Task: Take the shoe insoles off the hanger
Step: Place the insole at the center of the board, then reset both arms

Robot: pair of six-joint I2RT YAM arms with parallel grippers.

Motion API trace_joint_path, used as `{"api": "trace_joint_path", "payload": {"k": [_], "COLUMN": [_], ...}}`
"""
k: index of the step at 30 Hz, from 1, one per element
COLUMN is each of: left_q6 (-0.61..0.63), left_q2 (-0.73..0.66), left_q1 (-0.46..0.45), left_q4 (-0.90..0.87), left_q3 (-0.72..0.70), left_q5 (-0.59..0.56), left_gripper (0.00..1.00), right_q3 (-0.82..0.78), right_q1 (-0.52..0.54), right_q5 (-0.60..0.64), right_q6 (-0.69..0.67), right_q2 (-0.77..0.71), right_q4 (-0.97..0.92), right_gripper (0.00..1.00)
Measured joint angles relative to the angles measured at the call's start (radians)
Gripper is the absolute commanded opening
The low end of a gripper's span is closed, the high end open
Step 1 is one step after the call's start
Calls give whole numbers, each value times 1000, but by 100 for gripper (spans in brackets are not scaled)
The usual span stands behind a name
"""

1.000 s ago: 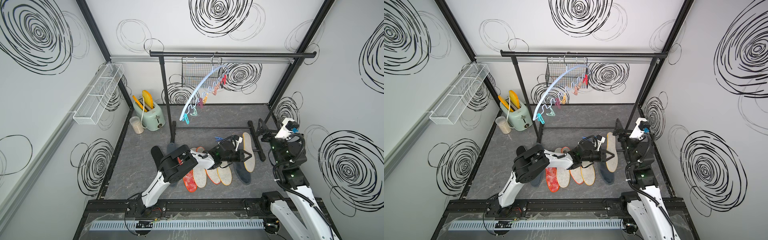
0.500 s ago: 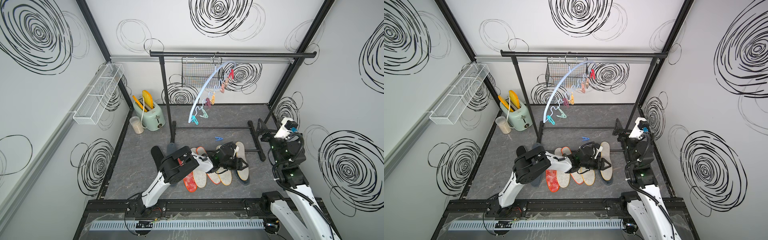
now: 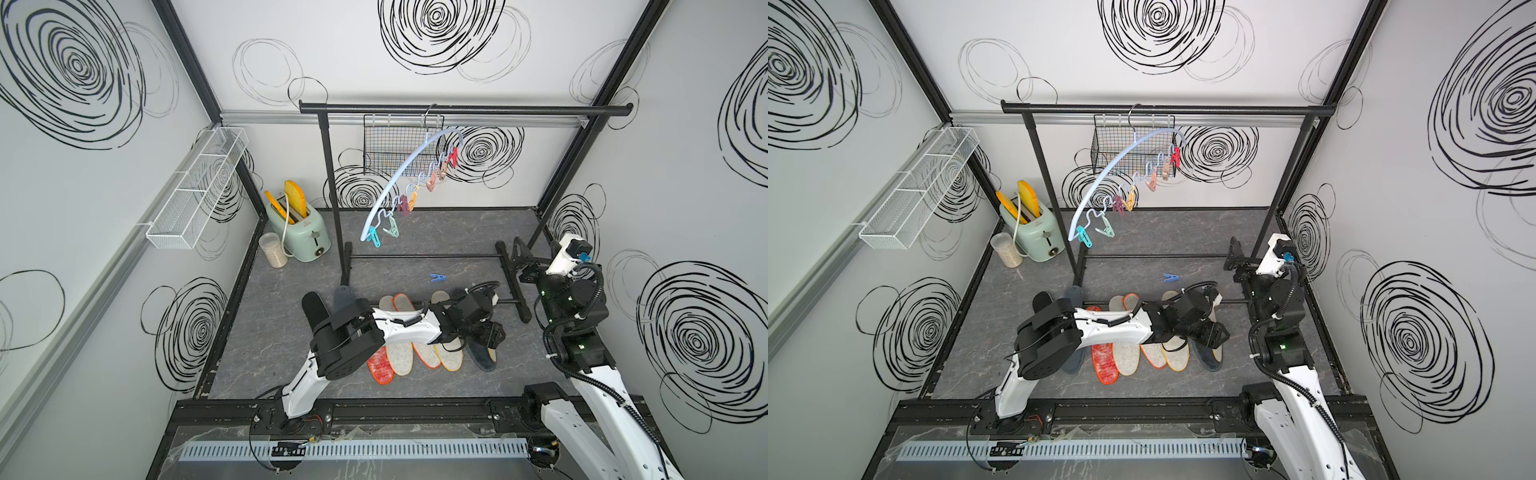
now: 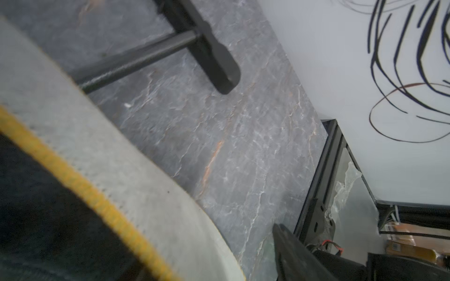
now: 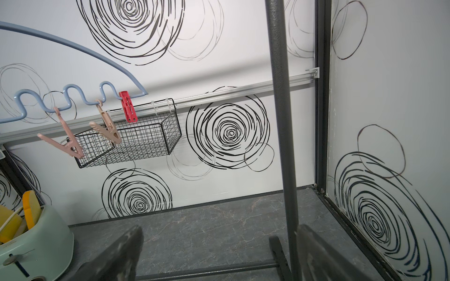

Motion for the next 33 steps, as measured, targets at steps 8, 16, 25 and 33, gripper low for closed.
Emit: {"api": "trace_joint_path", "payload": {"k": [8, 16, 25, 33], "left_q6": [109, 123, 161, 230], "left_q2": [-24, -357, -863, -1472], "left_q1": [4, 27, 55, 395], "left_q4": [-135, -116, 13, 102], "left_q3": [-112, -443, -765, -1184], "left_q5": [-70, -103, -200, -439], "left_gripper": [89, 89, 89, 92], "right_q3": [0, -10, -135, -350], "right_q1": [0, 0, 0, -2], "right_q5": [-4, -17, -14, 48], "right_q6": [0, 4, 31, 29], "right_q2": [16, 16, 43, 89], "right_q4": [-1, 3, 44, 183], "right_gripper": [99, 99, 99, 99]}}
